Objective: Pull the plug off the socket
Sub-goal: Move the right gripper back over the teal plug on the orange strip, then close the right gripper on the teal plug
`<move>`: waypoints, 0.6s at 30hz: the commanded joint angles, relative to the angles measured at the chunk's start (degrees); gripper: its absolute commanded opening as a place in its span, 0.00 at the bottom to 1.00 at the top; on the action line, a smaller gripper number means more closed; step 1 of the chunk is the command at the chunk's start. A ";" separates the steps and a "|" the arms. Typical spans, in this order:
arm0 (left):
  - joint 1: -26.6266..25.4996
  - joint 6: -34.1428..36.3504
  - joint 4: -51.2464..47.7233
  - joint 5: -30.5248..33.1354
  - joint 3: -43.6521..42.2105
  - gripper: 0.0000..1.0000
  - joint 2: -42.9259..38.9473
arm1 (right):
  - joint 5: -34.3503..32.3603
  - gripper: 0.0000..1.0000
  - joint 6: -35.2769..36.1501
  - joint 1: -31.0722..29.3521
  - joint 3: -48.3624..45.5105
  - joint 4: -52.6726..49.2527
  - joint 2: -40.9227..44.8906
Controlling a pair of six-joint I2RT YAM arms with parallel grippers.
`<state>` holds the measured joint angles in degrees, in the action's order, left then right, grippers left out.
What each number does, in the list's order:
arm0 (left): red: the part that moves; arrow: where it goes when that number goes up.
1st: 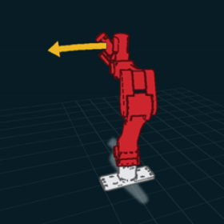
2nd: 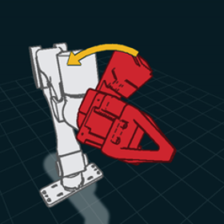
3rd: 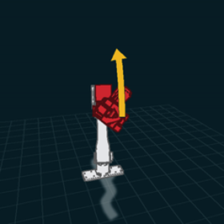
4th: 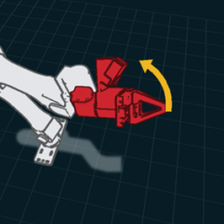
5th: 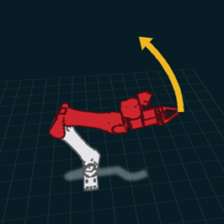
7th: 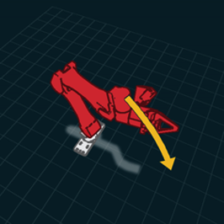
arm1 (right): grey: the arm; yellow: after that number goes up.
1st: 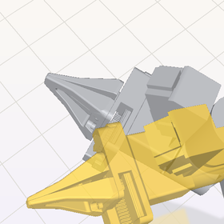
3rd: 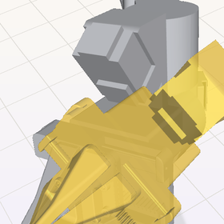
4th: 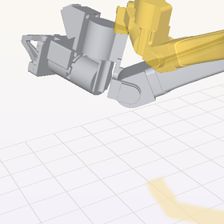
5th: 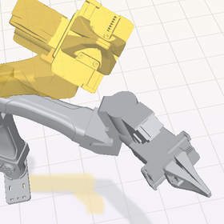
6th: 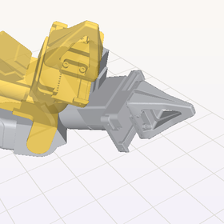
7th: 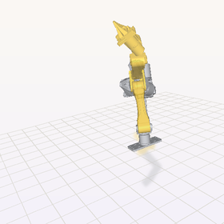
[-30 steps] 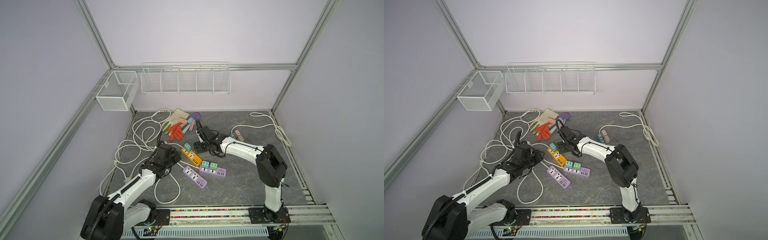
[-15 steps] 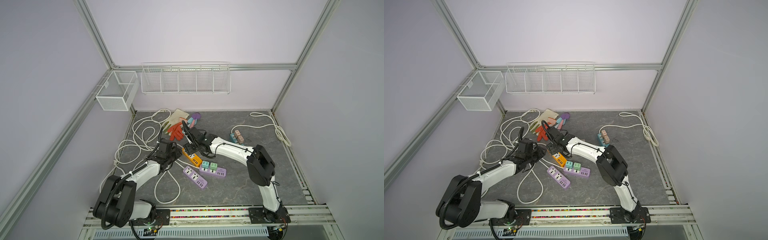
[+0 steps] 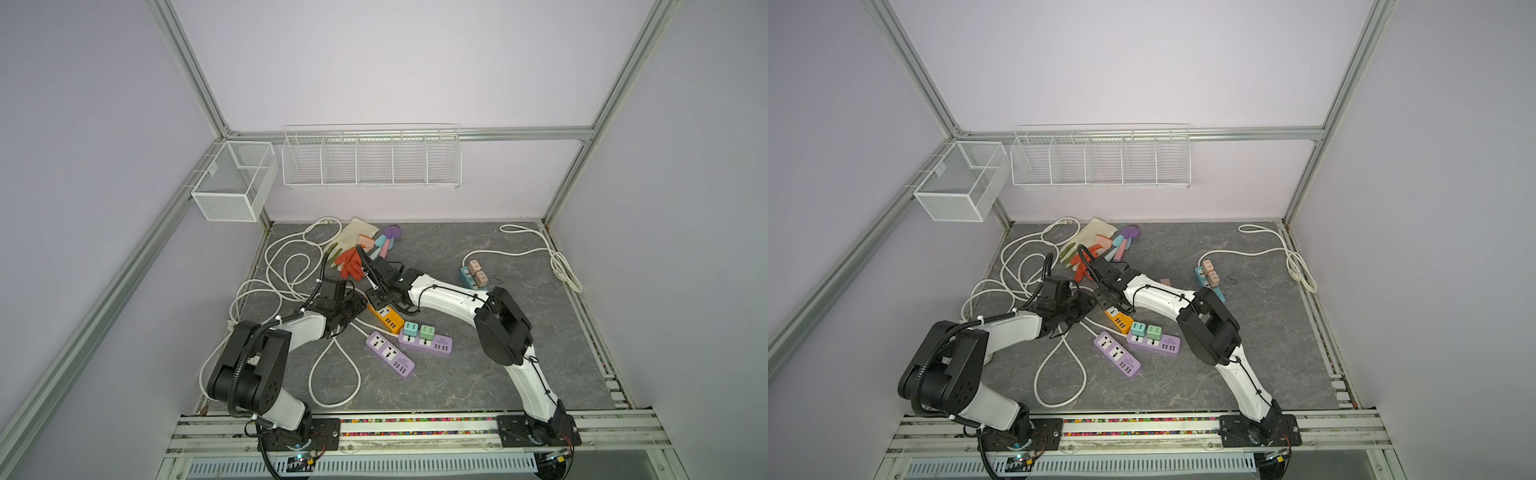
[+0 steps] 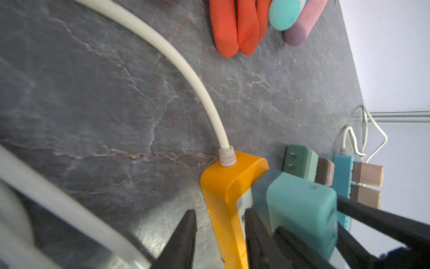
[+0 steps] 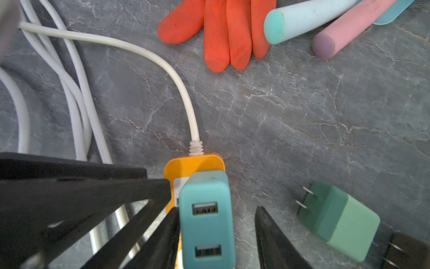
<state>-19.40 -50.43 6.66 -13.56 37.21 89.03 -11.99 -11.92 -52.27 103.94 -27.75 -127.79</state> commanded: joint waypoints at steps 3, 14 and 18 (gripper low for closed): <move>0.25 0.15 2.74 -1.99 1.43 0.36 1.96 | 1.16 0.48 1.46 0.57 1.86 -0.52 -2.22; 0.24 0.07 3.12 -1.47 -0.33 0.34 3.69 | 2.71 0.40 2.25 0.59 2.49 -0.90 -3.72; 0.24 0.33 2.44 -1.05 -0.77 0.33 4.31 | 2.99 0.37 2.18 0.56 2.32 -0.94 -4.12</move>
<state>-19.40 -50.43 9.45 -15.44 37.28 92.16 -9.58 -10.63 -51.94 105.25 -27.81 -130.74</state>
